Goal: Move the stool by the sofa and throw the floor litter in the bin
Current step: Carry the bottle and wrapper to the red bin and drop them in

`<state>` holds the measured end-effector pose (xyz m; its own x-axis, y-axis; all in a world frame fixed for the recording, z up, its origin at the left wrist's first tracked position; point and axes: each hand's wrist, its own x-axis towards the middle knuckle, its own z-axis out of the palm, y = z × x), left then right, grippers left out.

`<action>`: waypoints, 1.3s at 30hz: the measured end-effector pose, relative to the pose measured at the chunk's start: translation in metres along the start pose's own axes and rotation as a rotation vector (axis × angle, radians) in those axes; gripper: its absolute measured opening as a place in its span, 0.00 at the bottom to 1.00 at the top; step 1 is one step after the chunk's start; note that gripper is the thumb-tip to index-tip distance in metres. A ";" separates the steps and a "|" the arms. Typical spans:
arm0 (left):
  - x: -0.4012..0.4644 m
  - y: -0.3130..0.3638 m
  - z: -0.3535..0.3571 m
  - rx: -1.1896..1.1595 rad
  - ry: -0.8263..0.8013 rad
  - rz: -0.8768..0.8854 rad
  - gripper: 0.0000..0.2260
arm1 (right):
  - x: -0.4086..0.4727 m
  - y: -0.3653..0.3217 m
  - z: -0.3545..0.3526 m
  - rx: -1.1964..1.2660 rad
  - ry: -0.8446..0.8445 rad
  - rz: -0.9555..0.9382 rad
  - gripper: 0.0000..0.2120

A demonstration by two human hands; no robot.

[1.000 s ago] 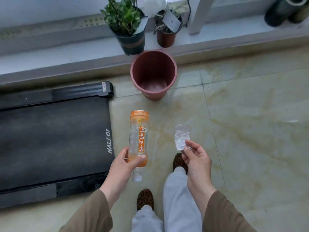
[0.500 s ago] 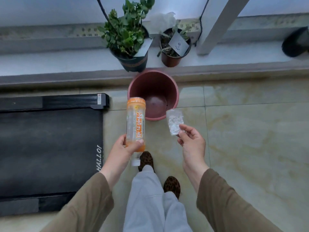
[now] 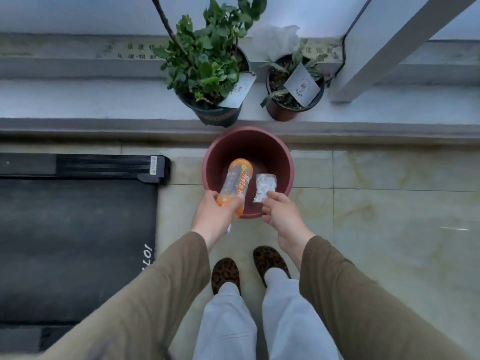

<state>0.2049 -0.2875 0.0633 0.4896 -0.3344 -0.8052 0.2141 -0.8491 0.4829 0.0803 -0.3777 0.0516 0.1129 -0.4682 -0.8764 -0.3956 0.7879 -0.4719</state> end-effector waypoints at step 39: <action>-0.115 -0.135 -0.085 -0.749 0.509 -0.271 0.14 | -0.101 -0.012 0.121 -0.604 -0.358 -0.245 0.10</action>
<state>0.1911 -0.0997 0.1203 0.6161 0.2049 -0.7605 0.7751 -0.3293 0.5392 0.1838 -0.2912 0.1337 0.5117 -0.3617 -0.7793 -0.7415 0.2721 -0.6132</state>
